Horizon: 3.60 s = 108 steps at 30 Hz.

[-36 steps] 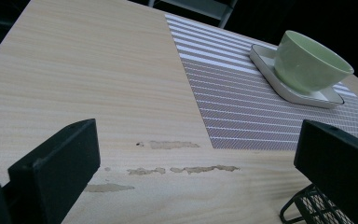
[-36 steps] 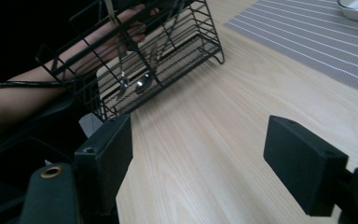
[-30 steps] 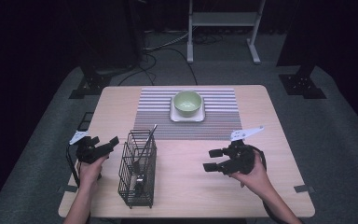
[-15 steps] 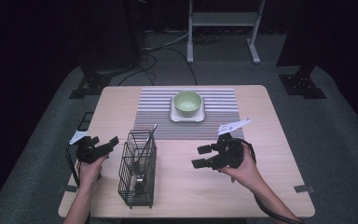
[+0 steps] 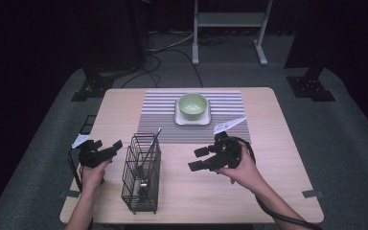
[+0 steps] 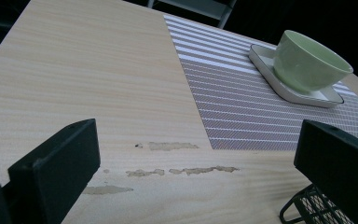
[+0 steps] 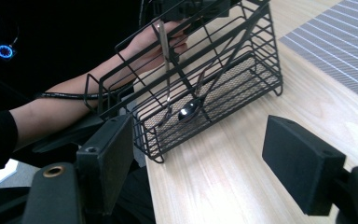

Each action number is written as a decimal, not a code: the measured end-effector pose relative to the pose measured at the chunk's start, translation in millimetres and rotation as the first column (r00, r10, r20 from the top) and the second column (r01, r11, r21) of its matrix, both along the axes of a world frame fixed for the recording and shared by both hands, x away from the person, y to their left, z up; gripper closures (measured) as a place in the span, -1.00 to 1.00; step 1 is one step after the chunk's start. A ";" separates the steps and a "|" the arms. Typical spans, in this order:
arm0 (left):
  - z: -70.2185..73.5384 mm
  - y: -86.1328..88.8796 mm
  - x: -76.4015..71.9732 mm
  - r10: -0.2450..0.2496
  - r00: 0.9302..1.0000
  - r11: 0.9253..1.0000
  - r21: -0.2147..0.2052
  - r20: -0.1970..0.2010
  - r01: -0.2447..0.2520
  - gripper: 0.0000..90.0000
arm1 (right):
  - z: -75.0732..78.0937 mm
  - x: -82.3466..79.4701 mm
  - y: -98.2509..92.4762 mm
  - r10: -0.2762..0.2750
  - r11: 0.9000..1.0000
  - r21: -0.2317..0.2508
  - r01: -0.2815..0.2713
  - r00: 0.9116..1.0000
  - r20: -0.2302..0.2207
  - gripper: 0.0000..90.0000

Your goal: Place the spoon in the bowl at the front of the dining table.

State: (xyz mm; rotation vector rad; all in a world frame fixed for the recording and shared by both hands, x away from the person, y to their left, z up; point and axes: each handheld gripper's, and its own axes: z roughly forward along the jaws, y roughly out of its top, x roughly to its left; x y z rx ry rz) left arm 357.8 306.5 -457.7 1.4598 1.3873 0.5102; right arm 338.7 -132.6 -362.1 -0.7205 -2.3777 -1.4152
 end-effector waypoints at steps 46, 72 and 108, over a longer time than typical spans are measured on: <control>1.0 2.4 -0.3 0.003 1.000 1.000 -0.008 0.004 -0.003 -1.00 | 26.5 6.3 67.9 0.121 0.990 -0.077 -0.122 0.992 -0.023 -0.47; 0.9 2.6 0.2 0.000 1.000 1.000 -0.008 0.002 0.000 -1.00 | 27.6 17.4 94.5 0.142 0.984 -0.102 -0.146 0.989 -0.047 -0.47; 0.7 4.4 -0.1 0.008 1.000 1.000 -0.016 0.003 -0.008 -1.00 | 22.5 18.9 108.8 0.125 0.980 -0.153 -0.127 0.992 -0.023 0.71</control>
